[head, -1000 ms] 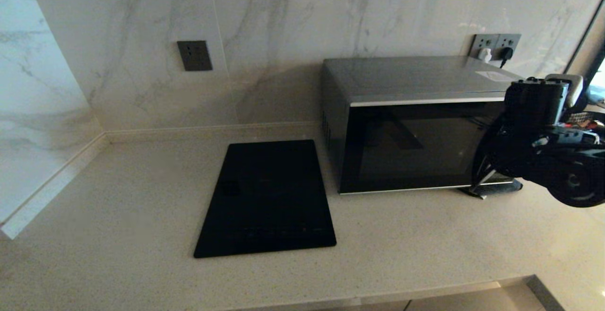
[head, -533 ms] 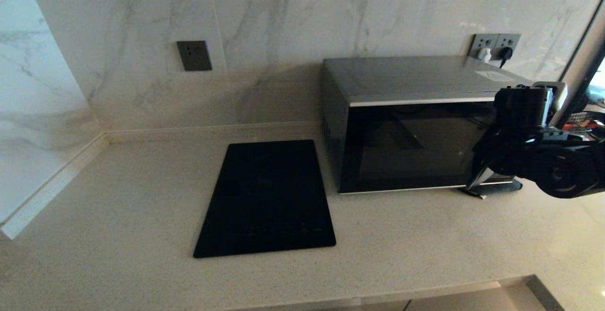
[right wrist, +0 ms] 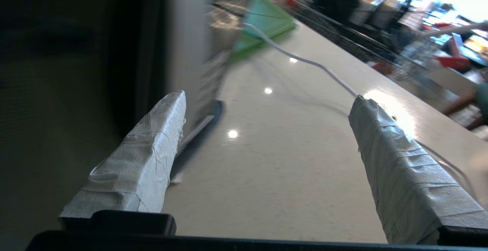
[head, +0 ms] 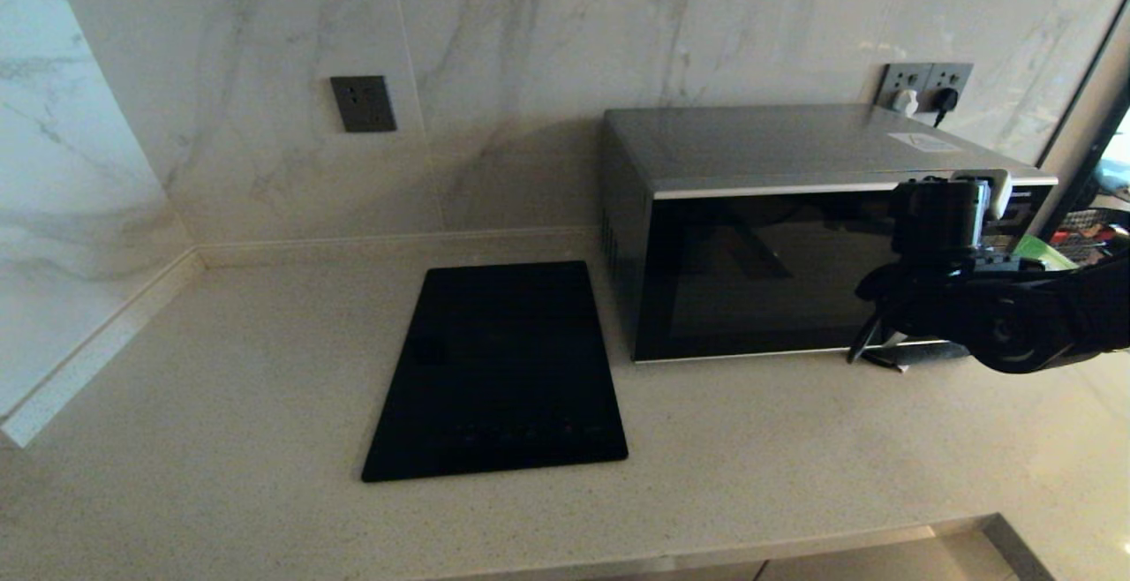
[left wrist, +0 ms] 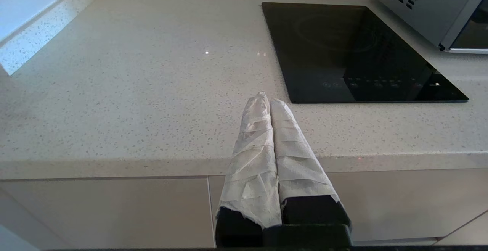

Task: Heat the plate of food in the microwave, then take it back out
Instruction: Open the microwave oven

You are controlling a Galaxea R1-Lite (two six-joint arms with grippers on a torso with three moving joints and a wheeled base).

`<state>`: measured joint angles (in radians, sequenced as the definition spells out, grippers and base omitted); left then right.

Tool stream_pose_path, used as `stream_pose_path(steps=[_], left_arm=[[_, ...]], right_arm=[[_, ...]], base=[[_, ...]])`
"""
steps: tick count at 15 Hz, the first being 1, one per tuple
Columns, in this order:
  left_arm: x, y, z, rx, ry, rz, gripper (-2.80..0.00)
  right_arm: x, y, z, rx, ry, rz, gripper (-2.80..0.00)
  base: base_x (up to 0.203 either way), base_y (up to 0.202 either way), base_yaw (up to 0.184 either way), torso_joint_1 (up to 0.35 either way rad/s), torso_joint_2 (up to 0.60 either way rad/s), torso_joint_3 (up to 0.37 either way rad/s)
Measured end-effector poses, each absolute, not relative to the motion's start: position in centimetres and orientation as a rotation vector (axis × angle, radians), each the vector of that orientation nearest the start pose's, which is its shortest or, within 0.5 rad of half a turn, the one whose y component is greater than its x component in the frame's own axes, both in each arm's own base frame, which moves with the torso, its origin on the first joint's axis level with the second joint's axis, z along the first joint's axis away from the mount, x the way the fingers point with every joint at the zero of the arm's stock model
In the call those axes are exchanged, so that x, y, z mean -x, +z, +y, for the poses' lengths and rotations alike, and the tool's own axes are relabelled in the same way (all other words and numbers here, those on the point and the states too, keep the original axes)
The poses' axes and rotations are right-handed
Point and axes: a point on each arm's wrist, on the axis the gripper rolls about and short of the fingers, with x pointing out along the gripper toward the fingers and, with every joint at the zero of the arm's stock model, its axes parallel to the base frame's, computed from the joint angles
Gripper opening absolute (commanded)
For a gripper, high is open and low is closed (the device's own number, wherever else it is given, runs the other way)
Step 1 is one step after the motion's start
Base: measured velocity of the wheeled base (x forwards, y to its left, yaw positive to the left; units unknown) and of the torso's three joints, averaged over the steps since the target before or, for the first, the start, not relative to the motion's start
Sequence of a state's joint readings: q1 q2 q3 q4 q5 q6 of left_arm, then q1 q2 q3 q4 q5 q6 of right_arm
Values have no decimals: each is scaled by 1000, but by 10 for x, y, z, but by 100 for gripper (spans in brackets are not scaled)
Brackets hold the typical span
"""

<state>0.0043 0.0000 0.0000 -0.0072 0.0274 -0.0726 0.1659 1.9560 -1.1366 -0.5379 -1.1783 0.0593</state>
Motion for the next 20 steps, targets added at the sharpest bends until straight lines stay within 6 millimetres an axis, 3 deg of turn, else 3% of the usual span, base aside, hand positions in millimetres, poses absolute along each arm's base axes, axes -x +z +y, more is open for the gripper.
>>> stream_pose_path(steps=[3, 8, 20], left_arm=[[23, 76, 1, 73, 31, -8, -280], [23, 76, 1, 73, 31, -8, -280], [23, 76, 1, 73, 31, -8, -280]], right_arm=[[-369, 180, 53, 122, -973, 190, 0], [-379, 168, 57, 126, -966, 202, 0], [-407, 145, 39, 142, -1027, 233, 0]], base=[[0, 0, 0, 0, 0, 0], [0, 0, 0, 0, 0, 0], [0, 0, 0, 0, 0, 0]])
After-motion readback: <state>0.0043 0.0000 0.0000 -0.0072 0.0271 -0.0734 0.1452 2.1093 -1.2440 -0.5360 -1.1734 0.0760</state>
